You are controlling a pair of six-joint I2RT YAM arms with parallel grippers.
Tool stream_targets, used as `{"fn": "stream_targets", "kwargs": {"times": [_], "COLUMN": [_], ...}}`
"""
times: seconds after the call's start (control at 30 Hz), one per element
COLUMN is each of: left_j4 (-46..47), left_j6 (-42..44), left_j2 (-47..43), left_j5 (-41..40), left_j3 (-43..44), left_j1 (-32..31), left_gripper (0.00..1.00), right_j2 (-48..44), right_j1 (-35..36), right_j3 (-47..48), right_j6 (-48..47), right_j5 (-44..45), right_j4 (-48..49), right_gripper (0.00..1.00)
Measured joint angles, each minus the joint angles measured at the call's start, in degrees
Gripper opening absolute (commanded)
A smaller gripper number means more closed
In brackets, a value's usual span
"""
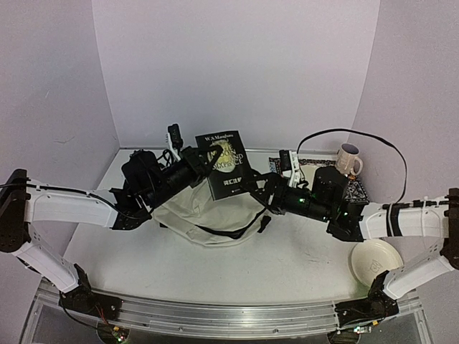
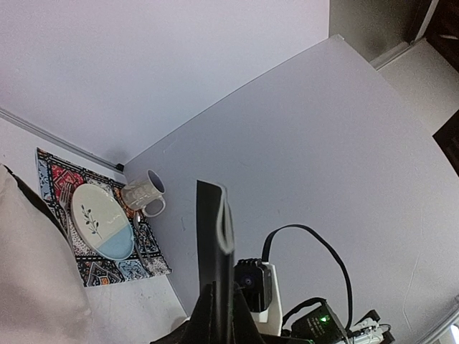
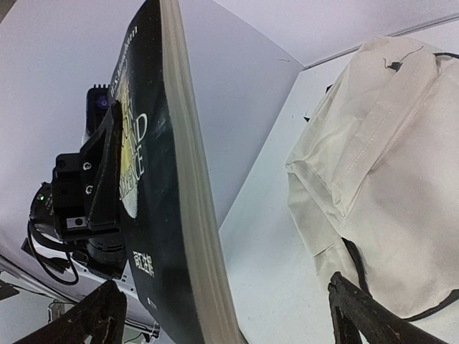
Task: Pack the student bag
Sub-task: Pass from the left arm to the right
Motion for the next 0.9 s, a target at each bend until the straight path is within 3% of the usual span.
{"fn": "stream_targets", "kwargs": {"times": [0.17, 0.4, 0.7, 0.9], "left_j4": [1.4, 5.3, 9.0, 10.0], "left_j6": [-1.7, -3.8, -5.3, -5.2], "left_j2": [0.2, 0.9, 1.8, 1.7], "left_j5": [0.6, 1.4, 2.2, 1.3], "left_j3": [0.1, 0.1, -0.1, -2.4], "left_j1": [0.0, -0.3, -0.3, -0.3], "left_gripper": [0.0, 0.0, 0.0, 0.0], "right_j2": [0.0, 1.4, 3.6, 3.1], "right_j1": [0.0, 0.0, -0.3, -0.7], "right_j3": [0.2, 1.2, 1.4, 1.4], "right_j6": [-0.3, -0.1, 1.3, 0.8], "right_j5": [-2.4, -6.1, -10.3, -11.3], "right_j4": [3.8, 10.6, 15.4, 15.9], "right_gripper": [0.98, 0.87, 0.57, 0.25]}}
